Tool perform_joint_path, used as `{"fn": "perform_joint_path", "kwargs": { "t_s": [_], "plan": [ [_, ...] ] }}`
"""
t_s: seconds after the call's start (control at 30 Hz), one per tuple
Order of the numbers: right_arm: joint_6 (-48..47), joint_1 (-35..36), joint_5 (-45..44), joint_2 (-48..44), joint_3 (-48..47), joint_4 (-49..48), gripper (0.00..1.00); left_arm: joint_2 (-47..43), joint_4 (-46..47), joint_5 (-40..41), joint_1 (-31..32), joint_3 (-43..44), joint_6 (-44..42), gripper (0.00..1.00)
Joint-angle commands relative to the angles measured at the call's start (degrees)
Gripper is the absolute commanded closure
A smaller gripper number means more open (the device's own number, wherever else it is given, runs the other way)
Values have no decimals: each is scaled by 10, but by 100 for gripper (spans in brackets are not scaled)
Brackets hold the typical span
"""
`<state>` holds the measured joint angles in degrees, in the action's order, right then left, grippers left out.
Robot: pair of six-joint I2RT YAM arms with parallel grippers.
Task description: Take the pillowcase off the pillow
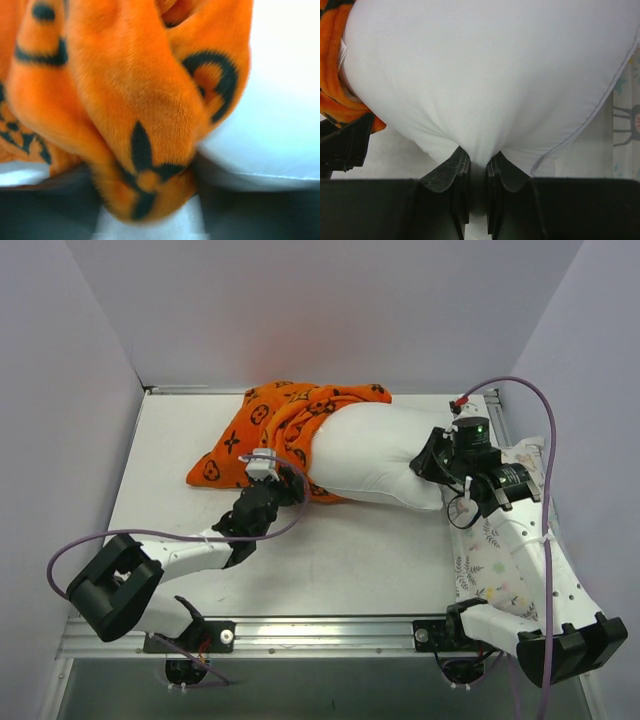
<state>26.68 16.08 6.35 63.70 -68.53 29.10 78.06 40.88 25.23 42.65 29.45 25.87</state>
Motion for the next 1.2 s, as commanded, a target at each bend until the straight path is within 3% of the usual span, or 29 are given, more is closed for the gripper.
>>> {"fn": "perform_joint_path", "kwargs": {
  "t_s": [0.0,0.03,0.07,0.17,0.33,0.47,0.5,0.6,0.73,0.8,0.9,1.0,1.1,1.17],
  "plan": [
    [-11,12,-25,-19,-46,-23,100,15,20,22,1,63,-25,60],
    [-14,13,-29,-20,-47,-20,100,-9,2,26,1,68,-25,91],
    [-17,14,-31,-22,-48,-19,100,-25,-25,53,1,74,-13,100],
    [-23,16,-27,-27,-50,-15,100,-97,-131,130,16,104,-46,100],
    [-13,30,29,-44,-63,-10,100,-185,-335,242,66,244,-129,100],
    [8,56,92,-74,-68,-11,100,-202,-387,307,153,368,-248,100],
    [24,57,123,-80,-67,-12,100,-192,-456,308,162,404,-255,100],
    [50,58,155,-96,-63,-20,100,-108,-608,258,166,574,-237,100],
    [63,53,147,-90,-40,-31,100,23,-687,223,155,677,-217,100],
    [66,29,149,-75,-14,-39,100,66,-746,118,98,718,-160,100],
    [78,-14,165,-32,20,-68,100,122,-732,-69,3,679,-95,100],
    [79,-38,159,27,59,-98,87,186,-710,-141,-34,651,-75,100],
    [77,-49,131,79,60,-117,40,243,-680,-157,-46,630,-69,100],
    [72,-55,100,92,31,-116,25,263,-661,-170,-57,622,-58,100]
  ]
}}
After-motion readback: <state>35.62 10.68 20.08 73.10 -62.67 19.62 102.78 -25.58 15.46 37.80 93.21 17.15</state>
